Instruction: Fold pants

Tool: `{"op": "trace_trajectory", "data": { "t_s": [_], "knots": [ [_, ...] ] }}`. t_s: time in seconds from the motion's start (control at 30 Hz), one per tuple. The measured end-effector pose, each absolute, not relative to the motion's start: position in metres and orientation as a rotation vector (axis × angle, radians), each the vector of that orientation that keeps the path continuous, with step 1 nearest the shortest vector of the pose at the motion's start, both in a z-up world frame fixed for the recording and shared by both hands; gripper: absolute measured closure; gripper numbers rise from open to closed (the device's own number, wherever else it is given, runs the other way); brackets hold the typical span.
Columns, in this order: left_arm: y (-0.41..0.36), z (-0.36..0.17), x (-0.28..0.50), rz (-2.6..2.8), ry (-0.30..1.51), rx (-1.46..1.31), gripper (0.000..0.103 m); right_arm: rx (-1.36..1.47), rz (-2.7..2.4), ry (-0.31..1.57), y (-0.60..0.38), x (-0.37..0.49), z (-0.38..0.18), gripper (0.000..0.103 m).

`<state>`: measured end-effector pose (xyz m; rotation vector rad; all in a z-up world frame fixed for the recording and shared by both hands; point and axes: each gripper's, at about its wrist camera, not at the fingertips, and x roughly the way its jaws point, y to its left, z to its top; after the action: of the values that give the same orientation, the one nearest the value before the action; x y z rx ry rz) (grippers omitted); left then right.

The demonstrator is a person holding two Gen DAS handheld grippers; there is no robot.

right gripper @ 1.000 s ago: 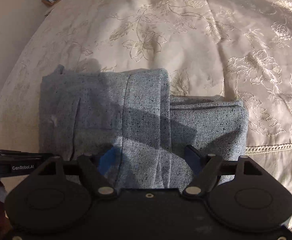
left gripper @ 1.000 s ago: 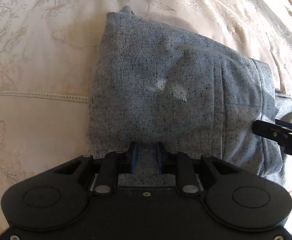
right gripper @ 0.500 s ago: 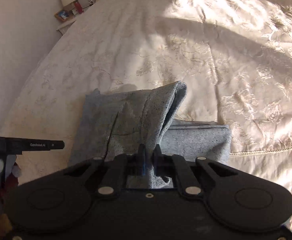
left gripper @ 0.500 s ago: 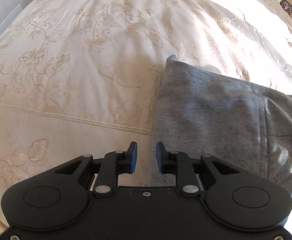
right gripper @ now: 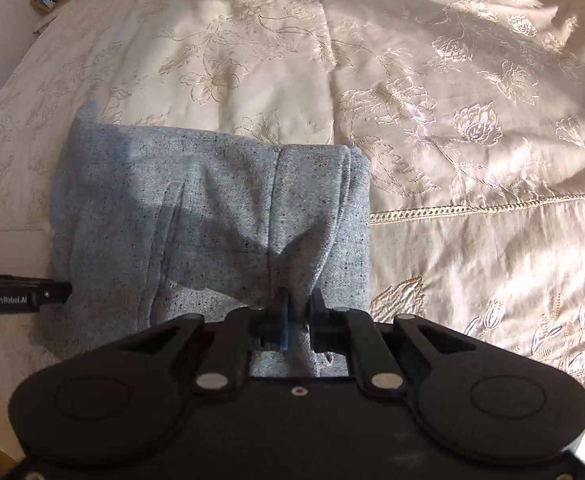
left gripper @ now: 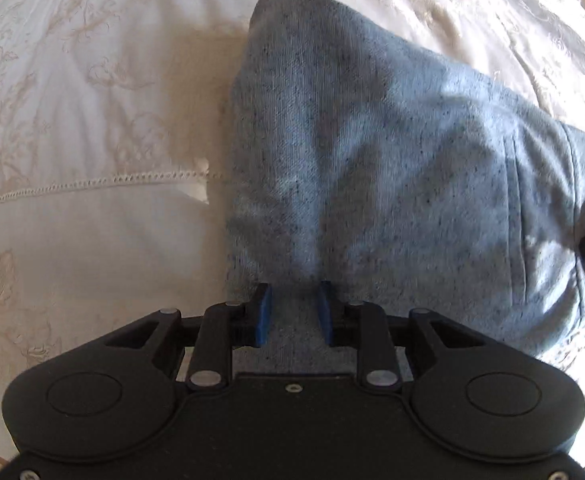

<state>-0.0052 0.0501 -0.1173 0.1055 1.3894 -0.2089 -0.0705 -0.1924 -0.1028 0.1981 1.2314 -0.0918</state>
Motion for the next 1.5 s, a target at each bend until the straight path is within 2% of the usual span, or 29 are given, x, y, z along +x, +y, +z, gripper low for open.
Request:
{"op": "trace_trajectory", "data": {
  "t_s": [0.07, 0.1, 0.23, 0.3, 0.43, 0.53, 0.63, 0.87, 1.13, 1.3, 1.43, 1.5],
  "knots": [
    [0.057, -0.106, -0.009, -0.211, 1.389, 0.088, 0.068, 0.172, -0.116, 1.224, -0.194, -0.075, -0.094, 0.089],
    [0.061, -0.098, -0.009, -0.208, 1.384, 0.077, 0.068, 0.151, -0.132, 1.212, -0.194, -0.077, -0.089, 0.083],
    [0.060, -0.065, 0.006, -0.205, 1.278, 0.069, 0.067, 0.111, -0.139, 1.091, -0.190, -0.079, -0.059, 0.077],
    [0.050, -0.061, 0.025, -0.215, 1.246, 0.065, 0.061, 0.126, -0.100, 1.076, -0.187, -0.069, -0.057, 0.075],
    [0.020, -0.073, 0.066, -0.219, 1.219, 0.112, 0.058, 0.073, -0.075, 1.093, -0.176, -0.042, -0.076, 0.075],
    [0.008, -0.100, 0.096, -0.187, 1.274, 0.137, 0.055, 0.048, -0.103, 1.150, -0.179, -0.017, -0.100, 0.074],
    [0.004, -0.124, 0.114, -0.159, 1.349, 0.132, 0.055, 0.051, -0.130, 1.196, -0.187, -0.001, -0.116, 0.061],
    [-0.004, -0.137, 0.118, -0.147, 1.377, 0.161, 0.055, 0.115, -0.164, 1.229, -0.199, 0.006, -0.136, 0.047],
    [-0.022, -0.141, 0.114, -0.148, 1.371, 0.189, 0.055, 0.215, -0.200, 1.232, -0.217, 0.004, -0.150, 0.020],
    [-0.014, -0.127, 0.095, -0.163, 1.316, 0.197, 0.052, 0.275, -0.201, 1.226, -0.224, -0.005, -0.151, 0.018],
    [-0.005, -0.111, 0.050, -0.195, 1.252, 0.225, 0.043, 0.283, -0.192, 1.219, -0.225, -0.013, -0.147, 0.017],
    [0.002, -0.110, 0.025, -0.200, 1.262, 0.213, 0.043, 0.300, -0.189, 1.214, -0.227, -0.021, -0.143, 0.017]
  ]
}}
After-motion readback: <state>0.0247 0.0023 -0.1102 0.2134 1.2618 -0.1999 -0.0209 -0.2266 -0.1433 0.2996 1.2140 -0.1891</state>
